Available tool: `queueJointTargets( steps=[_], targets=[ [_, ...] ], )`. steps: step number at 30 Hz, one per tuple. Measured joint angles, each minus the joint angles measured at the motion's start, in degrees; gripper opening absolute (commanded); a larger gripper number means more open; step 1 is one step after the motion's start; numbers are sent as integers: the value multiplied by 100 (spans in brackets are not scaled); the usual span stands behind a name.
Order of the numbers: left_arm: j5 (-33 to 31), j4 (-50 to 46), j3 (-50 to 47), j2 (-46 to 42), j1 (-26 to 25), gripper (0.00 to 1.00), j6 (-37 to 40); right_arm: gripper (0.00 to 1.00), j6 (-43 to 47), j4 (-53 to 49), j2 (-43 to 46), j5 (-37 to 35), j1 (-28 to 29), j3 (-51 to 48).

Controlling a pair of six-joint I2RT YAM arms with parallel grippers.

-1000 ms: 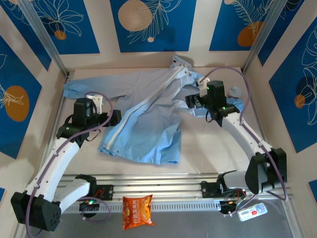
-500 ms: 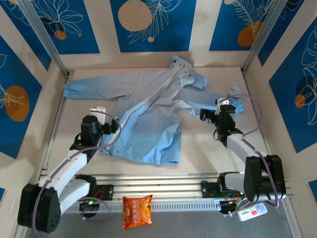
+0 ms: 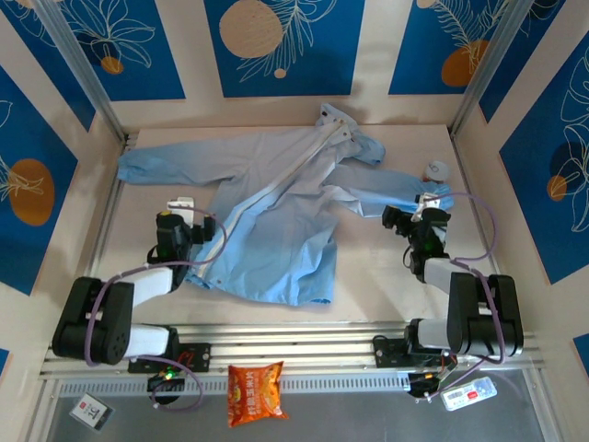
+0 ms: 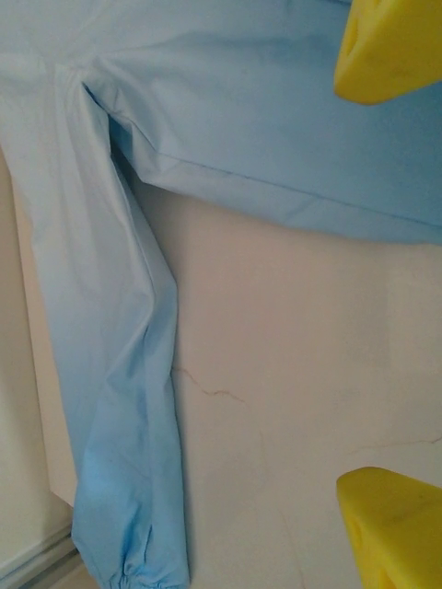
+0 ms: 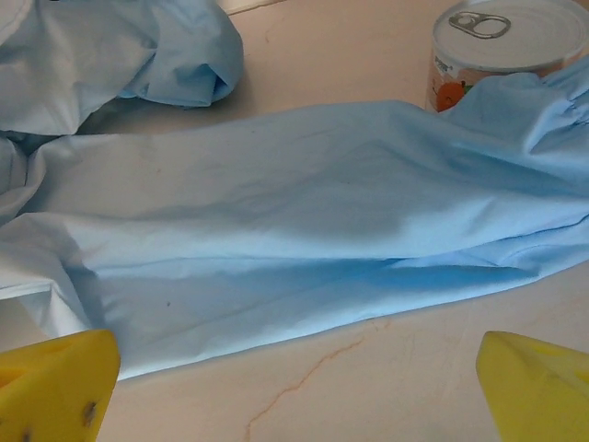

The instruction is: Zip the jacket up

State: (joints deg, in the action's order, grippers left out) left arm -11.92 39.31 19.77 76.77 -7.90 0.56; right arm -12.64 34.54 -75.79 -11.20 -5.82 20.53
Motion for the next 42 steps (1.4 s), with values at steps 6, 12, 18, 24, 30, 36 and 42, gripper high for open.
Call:
queueJointTargets(
  steps=[6,12,18,24,30,36,42],
  targets=[
    [125,509,13,433,205,100,28,99,-129,363,-393,289,-59,79],
    [293,938,63,1025,260,100,55,99,-2,472,-527,282,271,170],
    [378,1113,63,1217,267,100,92,99,197,1045,-1040,44,595,157],
    [476,1233,63,1224,280,100,111,99,295,1147,-1134,-229,717,157],
    [490,1241,63,1224,282,100,111,99,328,1165,-1134,-326,723,160],
    [490,1259,63,1224,282,100,114,99,345,1174,-1134,-365,734,157],
    [490,1259,63,1224,282,100,114,99,361,1174,-1134,-365,739,160]
  ],
)
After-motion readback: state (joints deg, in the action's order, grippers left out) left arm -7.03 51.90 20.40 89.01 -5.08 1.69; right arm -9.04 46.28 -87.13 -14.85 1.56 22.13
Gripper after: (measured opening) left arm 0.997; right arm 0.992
